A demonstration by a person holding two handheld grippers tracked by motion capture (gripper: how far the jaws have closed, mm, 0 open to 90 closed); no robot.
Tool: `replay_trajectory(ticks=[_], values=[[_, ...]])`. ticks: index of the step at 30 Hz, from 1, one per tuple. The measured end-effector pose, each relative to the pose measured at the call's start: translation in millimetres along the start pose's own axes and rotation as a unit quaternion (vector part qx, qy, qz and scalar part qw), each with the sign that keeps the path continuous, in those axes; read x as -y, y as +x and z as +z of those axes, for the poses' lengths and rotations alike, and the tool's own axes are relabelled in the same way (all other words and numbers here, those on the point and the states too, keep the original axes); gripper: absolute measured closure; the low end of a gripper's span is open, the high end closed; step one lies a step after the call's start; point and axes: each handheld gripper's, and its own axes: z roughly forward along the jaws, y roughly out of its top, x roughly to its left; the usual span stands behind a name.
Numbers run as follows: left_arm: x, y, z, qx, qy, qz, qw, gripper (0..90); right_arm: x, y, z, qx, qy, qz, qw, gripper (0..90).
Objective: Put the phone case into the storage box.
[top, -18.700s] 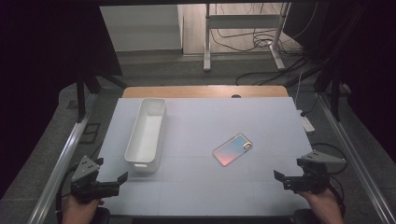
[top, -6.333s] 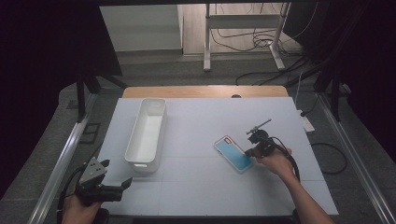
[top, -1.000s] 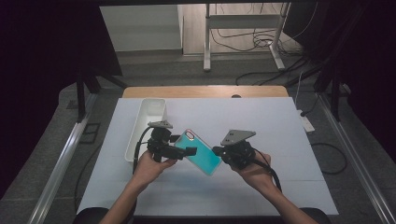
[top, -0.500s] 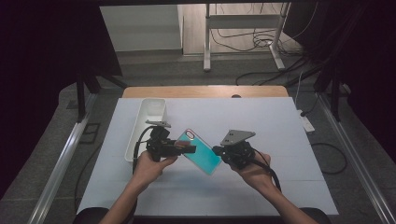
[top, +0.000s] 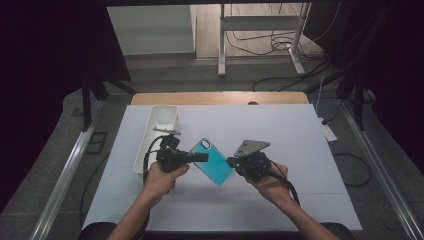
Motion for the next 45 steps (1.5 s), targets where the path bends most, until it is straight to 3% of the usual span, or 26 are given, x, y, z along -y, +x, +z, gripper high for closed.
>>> replay_trajectory(ticks=[4, 5, 13, 15, 18, 20, 23, 25, 29, 42, 45], values=[[-0.4, -0.9, -0.3, -0.005, 0.003, 0.002, 1.0000, 85.5, 0.9, -0.8, 2.2, -0.007, 0.002, 0.004, 1.0000, 85.3], [-0.8, -2.2, -0.5, -0.016, 0.007, 0.008, 0.9998, 85.5, 1.1, -1.2, 1.9, -0.012, 0.000, 0.007, 0.9999, 83.5], [-1.6, -1.9, -2.5, -0.028, 0.013, 0.029, 0.9991, 85.3, 1.9, -6.8, -1.8, -0.061, -0.006, 0.029, 0.9977, 45.3], [-1.7, -1.7, -3.4, -0.030, 0.012, 0.031, 0.9990, 85.3, 2.2, -8.2, -1.7, -0.071, -0.008, 0.031, 0.9970, 41.5], [-1.8, -1.0, -6.7, -0.034, 0.004, 0.033, 0.9989, 85.3, 3.2, -14.1, -0.5, -0.086, -0.015, 0.052, 0.9948, 24.0], [-1.7, 0.4, -7.9, -0.028, -0.001, 0.029, 0.9992, 85.2, 4.5, -17.9, 1.5, -0.084, -0.012, 0.072, 0.9938, 11.9], [-1.6, 2.4, -8.5, -0.024, -0.001, 0.030, 0.9993, 85.2, 6.7, -20.6, 3.7, -0.077, -0.011, 0.072, 0.9944, 1.2], [-1.9, 2.4, -8.1, -0.024, 0.004, 0.033, 0.9992, 85.2, 8.5, -20.6, 4.3, -0.067, -0.022, 0.068, 0.9952, 0.0], [-2.2, 0.7, -6.4, -0.014, 0.008, 0.042, 0.9990, 85.1, 10.0, -21.3, 5.1, -0.082, -0.029, 0.068, 0.9939, 0.0], [-5.3, -14.5, -1.6, -0.003, 0.027, 0.096, 0.9950, 85.1, 10.3, -15.1, 14.0, -0.124, -0.012, 0.071, 0.9896, 0.0], [-5.7, -18.6, 0.4, 0.000, 0.034, 0.109, 0.9934, 85.1, 9.4, -13.1, 16.1, -0.139, -0.004, 0.077, 0.9872, 0.0]])
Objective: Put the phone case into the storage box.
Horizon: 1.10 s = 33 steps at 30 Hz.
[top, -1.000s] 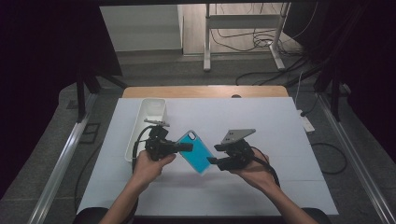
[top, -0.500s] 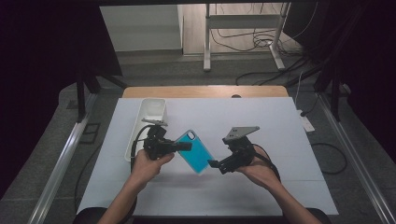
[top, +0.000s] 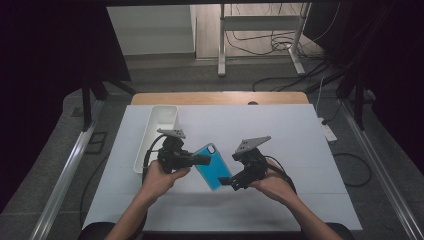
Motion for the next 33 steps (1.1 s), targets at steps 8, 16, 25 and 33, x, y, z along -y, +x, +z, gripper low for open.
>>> replay_trajectory(ticks=[8, 16, 25, 33], values=[[-2.1, -5.4, 1.9, 0.003, 0.008, 0.018, 0.9998, 85.1, -1.8, 3.3, 3.6, -0.008, 0.020, 0.016, 0.9997, 1.8], [-3.0, -7.8, 2.3, 0.013, 0.007, 0.030, 0.9994, 85.1, -4.7, 5.1, 1.2, -0.030, 0.030, 0.001, 0.9991, 32.5], [-4.2, -12.6, 5.0, 0.027, 0.007, 0.045, 0.9986, 85.0, -5.6, 8.2, 3.8, -0.095, 0.039, -0.005, 0.9947, 60.8], [-3.6, -8.9, 4.0, 0.051, 0.004, 0.048, 0.9975, 81.6, -4.9, 2.7, -1.1, -0.141, 0.035, 0.001, 0.9894, 75.9]])
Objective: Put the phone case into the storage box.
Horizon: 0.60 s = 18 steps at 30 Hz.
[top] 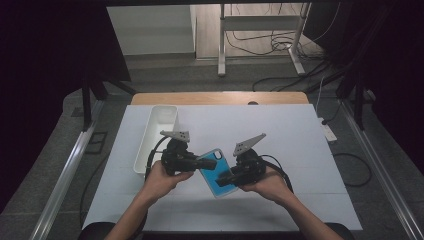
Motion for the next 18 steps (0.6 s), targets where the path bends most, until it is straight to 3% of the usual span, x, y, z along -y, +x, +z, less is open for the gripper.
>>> replay_trajectory(ticks=[5, 13, 18], values=[[1.0, 2.3, -0.4, 0.006, -0.006, -0.002, 1.0000, 72.6, -1.2, 1.4, -3.8, -0.016, -0.009, -0.001, 0.9998, 85.5], [0.5, -0.1, 0.4, -0.014, -0.011, 0.002, 0.9998, 65.6, -3.2, 5.0, -5.2, 0.004, -0.007, -0.005, 1.0000, 85.6], [-0.4, -2.7, -0.7, -0.054, -0.016, 0.008, 0.9984, 55.7, -4.4, 7.9, -6.8, 0.030, -0.012, -0.011, 0.9994, 85.6]])
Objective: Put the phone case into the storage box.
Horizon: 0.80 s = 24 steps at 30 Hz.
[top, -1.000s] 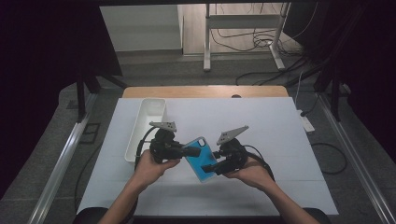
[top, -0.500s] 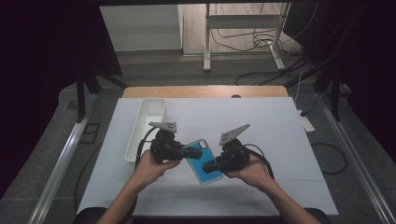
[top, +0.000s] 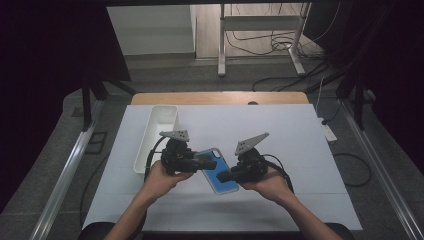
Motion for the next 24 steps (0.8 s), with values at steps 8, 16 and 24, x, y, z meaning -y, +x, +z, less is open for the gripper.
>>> replay_trajectory(ticks=[8, 16, 24], values=[[-0.9, 3.1, -2.7, -0.026, -0.022, -0.021, 0.9992, 23.2, -0.2, 0.4, -6.8, 0.063, -0.026, -0.006, 0.9977, 85.6], [-0.2, 1.0, -5.8, -0.085, -0.039, -0.007, 0.9956, 7.6, 0.1, 0.4, -13.3, 0.109, -0.049, -0.001, 0.9928, 85.6], [1.1, 1.2, -7.7, -0.119, -0.034, -0.006, 0.9922, 1.9, 1.1, 0.1, -17.2, 0.151, -0.064, 0.004, 0.9865, 85.5]])
